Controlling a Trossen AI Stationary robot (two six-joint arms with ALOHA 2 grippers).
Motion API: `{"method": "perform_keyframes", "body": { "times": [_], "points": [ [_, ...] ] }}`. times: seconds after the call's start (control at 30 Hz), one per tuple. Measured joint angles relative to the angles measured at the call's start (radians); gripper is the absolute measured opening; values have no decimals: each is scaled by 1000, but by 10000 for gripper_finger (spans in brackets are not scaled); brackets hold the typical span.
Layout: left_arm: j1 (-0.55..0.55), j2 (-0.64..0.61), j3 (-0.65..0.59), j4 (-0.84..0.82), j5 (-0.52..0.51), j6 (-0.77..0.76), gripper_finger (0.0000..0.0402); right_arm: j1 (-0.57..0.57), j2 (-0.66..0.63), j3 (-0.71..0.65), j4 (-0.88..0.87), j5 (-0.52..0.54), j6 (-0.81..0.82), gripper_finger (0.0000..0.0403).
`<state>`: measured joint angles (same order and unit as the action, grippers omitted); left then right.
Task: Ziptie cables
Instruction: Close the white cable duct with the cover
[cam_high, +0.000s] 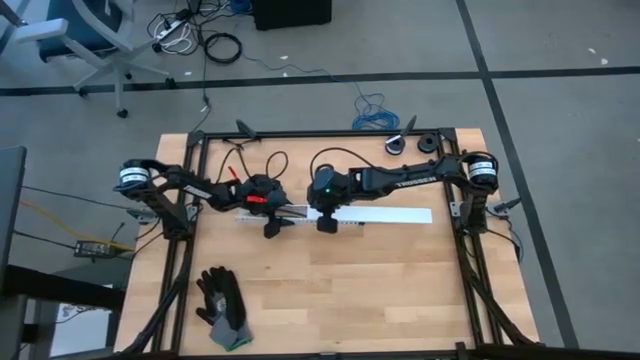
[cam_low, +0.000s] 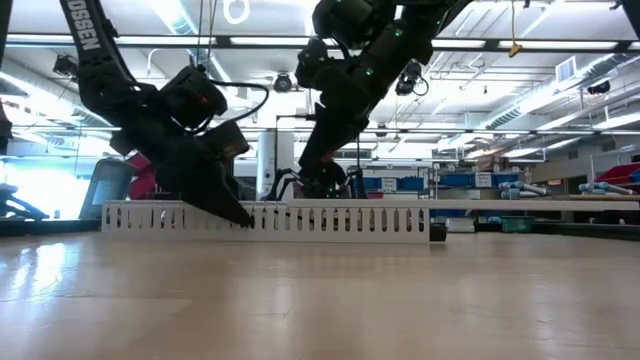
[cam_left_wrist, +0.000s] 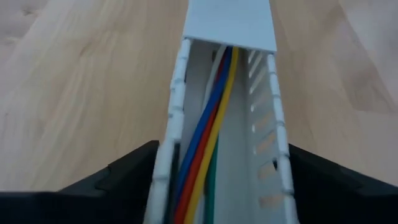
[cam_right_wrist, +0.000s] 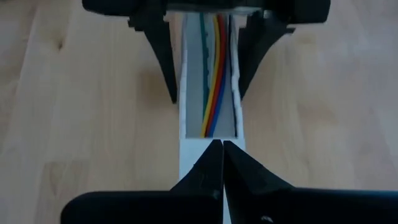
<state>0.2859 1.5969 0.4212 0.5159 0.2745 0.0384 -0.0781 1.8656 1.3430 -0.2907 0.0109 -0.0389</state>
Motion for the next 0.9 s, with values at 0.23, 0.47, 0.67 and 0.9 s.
{"method": "perform_keyframes", "body": {
  "times": [0.23,0.47,0.67,0.9],
  "points": [
    [0,4,30,64,34,9,328,9,-14,-26,-37,63,14,0],
    [-1,4,30,61,21,36,300,12,-21,-125,55,21,66,0],
    [-1,4,29,56,38,36,255,13,-17,-174,163,3,99,0],
    [-1,6,29,61,38,33,206,1,53,-184,318,-75,106,0]
  ]
}}
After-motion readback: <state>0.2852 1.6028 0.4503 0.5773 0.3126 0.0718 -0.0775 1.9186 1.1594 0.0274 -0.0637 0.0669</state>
